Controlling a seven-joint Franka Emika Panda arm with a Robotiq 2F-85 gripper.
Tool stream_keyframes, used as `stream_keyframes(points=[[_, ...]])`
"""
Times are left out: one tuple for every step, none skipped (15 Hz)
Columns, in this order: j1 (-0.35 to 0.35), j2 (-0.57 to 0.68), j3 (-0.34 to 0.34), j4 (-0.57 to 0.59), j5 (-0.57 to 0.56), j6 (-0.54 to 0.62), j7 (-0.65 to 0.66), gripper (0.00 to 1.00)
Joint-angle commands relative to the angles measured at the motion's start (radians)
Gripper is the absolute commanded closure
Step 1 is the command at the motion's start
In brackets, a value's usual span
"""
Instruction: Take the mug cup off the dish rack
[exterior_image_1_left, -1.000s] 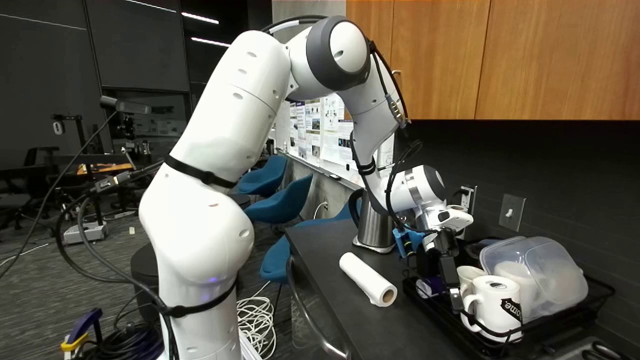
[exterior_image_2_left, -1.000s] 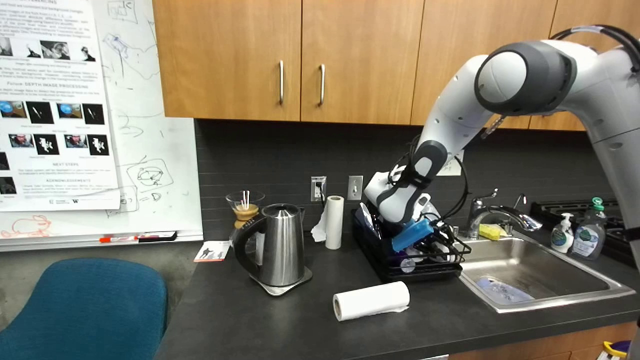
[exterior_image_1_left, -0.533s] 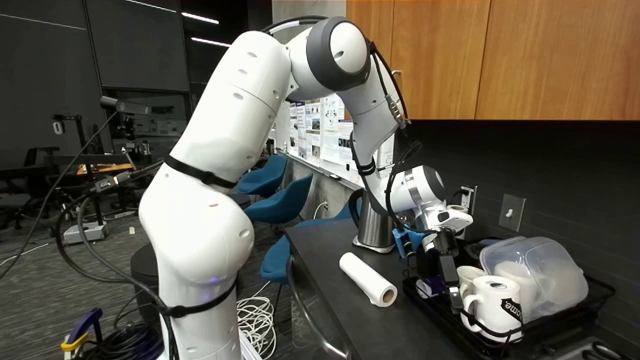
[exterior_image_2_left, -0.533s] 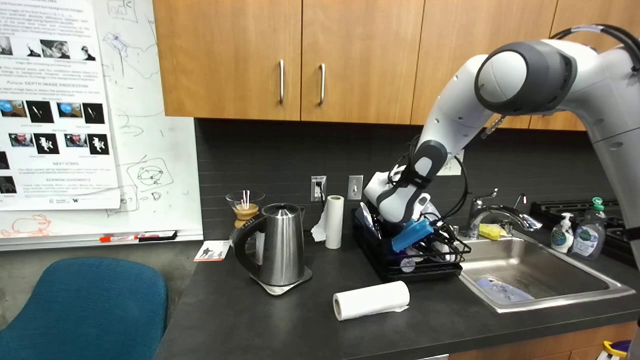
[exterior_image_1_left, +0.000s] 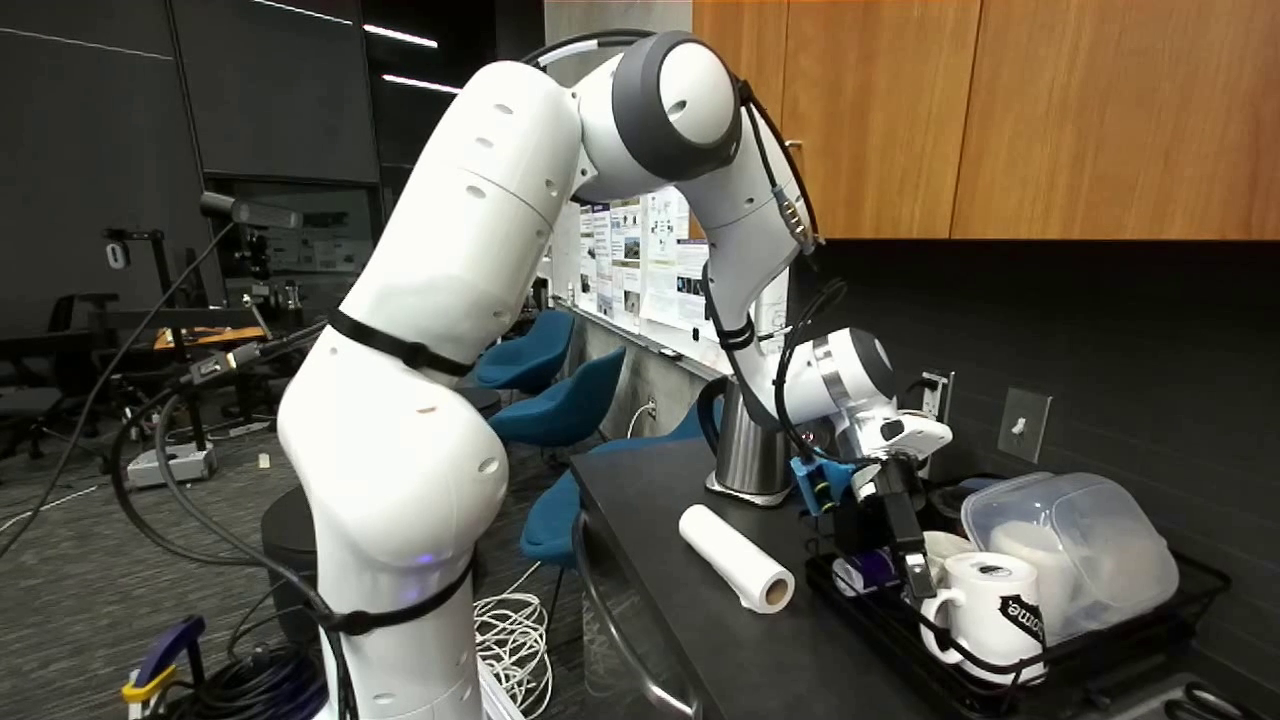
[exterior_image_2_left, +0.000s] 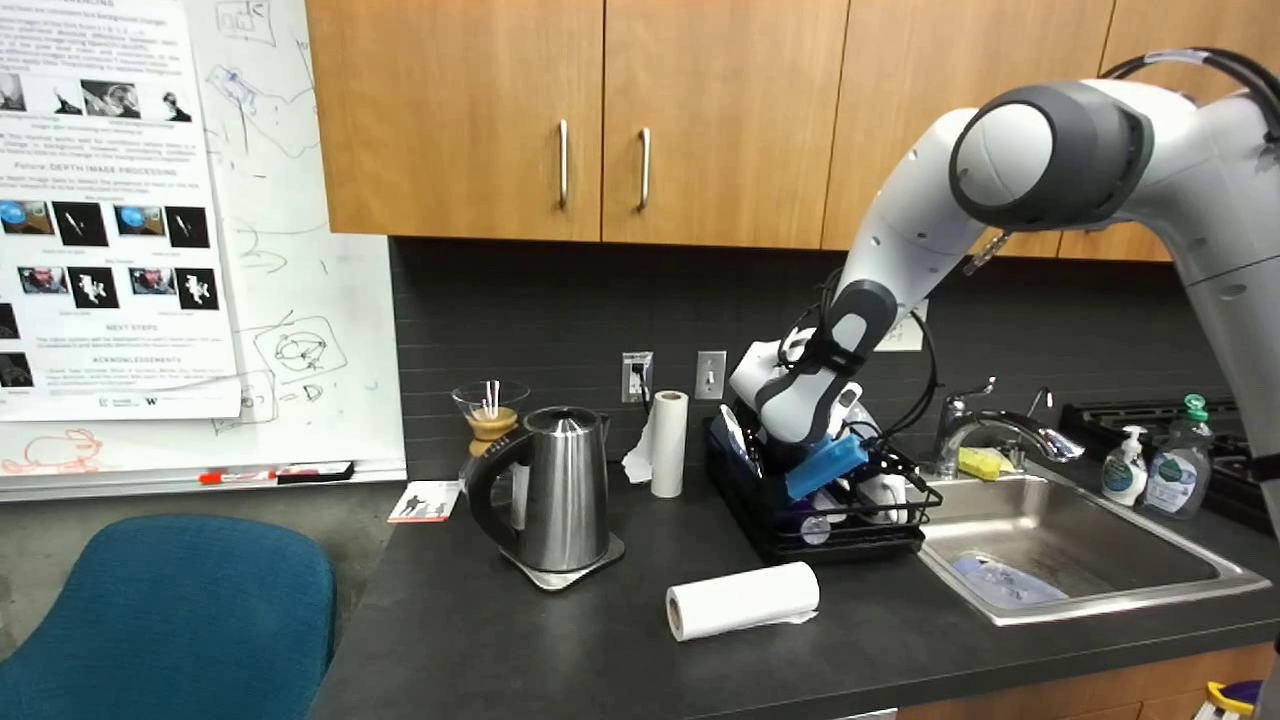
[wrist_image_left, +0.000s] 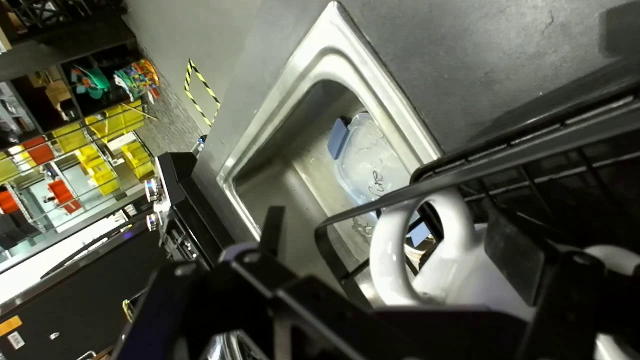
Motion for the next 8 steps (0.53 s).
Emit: stream_keyframes(points=[[0.006, -0.008, -0.011, 0.006, -0.031, -0.002, 0.026, 0.0], [0.005, -0.005, -0.011, 0.008, -0.031, -0.003, 0.027, 0.0], [0.004, -0.002, -0.011, 0.009, -0.029, -0.004, 0.028, 0.0], [0.003, -0.001, -0.011, 0.008, -0.028, -0.002, 0.028, 0.0], [0.002, -0.002, -0.011, 0.006, -0.027, -0.001, 0.028, 0.0], [0.001, -0.001, -0.011, 0.006, -0.027, 0.001, 0.029, 0.0], [0.001, -0.001, -0.012, 0.005, -0.027, 0.002, 0.029, 0.0], [-0.001, 0.001, -0.012, 0.006, -0.026, 0.001, 0.026, 0.0]])
